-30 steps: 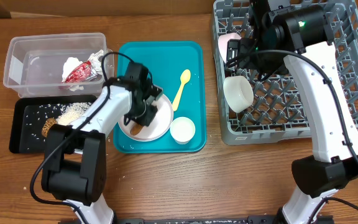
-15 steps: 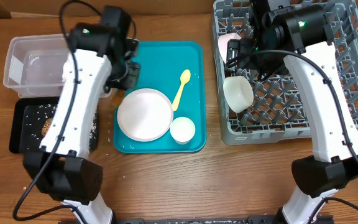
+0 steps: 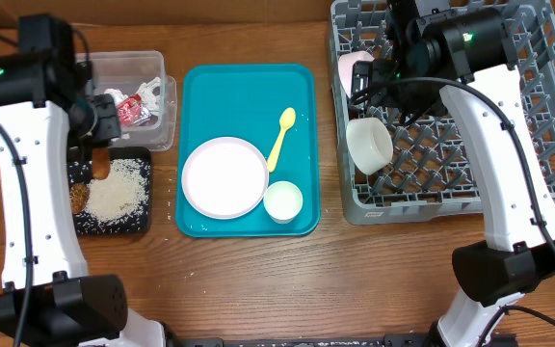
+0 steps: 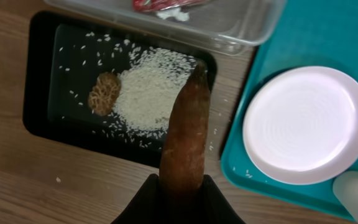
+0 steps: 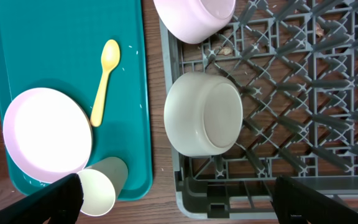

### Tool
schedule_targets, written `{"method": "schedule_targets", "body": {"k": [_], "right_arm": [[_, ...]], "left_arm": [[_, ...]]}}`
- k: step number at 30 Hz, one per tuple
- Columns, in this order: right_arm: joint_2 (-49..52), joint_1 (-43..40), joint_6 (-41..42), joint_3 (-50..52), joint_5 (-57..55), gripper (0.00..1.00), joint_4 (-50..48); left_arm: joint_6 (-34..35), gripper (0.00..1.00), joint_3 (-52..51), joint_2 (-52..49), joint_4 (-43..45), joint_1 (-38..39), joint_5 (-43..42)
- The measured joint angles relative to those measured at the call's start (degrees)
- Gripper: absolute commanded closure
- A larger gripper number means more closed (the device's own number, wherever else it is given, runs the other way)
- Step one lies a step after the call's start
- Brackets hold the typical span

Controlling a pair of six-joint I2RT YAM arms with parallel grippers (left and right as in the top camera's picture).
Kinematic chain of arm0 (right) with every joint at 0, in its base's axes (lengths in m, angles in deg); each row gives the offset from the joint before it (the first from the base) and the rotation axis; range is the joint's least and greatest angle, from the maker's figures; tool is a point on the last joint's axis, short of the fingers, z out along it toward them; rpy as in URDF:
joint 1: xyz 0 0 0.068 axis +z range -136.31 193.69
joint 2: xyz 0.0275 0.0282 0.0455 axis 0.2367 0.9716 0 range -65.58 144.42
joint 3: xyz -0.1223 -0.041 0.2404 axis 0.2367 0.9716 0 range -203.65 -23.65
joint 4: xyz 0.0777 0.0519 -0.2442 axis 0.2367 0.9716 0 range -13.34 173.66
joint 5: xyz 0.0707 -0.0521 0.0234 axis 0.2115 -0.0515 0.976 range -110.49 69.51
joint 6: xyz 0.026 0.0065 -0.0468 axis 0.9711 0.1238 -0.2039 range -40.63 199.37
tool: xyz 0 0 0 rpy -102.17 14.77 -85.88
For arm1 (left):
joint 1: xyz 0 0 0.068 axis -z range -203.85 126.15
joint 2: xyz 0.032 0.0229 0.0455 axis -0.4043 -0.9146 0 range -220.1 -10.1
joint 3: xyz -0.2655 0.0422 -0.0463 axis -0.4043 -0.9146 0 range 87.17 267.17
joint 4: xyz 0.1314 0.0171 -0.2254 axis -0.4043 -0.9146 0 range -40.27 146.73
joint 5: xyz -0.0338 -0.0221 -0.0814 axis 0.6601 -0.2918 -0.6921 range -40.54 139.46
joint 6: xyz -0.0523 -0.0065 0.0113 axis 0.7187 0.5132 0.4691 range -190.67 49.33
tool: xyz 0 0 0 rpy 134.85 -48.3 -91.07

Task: Sort waste into correct bins and load items into the dishwasher
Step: 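Drop the sausage onto the black tray with the left gripper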

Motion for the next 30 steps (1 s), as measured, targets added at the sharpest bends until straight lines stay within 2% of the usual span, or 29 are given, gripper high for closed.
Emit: {"method": "schedule_targets", "body": {"k": [10,15,21,24,28,30], "right_arm": [[0.0,0.0,0.02,0.0,0.0,0.0,-0.17],[0.0,0.0,0.0,0.0,-0.02,0.0,-0.2],[0.0,0.0,0.02,0.0,-0.02,0.0,-0.15],[0.0,0.0,0.02,0.0,-0.02,0.0,-0.13],[0.0,0.0,0.02,0.0,0.0,0.0,-0.15],[0.0,0.0,0.02,0.0,-0.02,0.0,-0.13]], "left_arm": [[3.43,0.96,-20.35,0.09,18.32,-11.47,-0.66],[6.1,0.96,-31.93,0.07,29.35,-12.76,-1.4],[12.37,0.94,-43.56,-0.17,41.72,-12.74,-2.05],[15.69,0.85,-47.21,-0.17,45.68,-12.74,-2.19],[18.38,0.59,-49.92,-0.17,49.09,-12.74,-2.21],[18.88,0.52,-50.64,-0.17,49.59,-12.74,-2.16]]}}
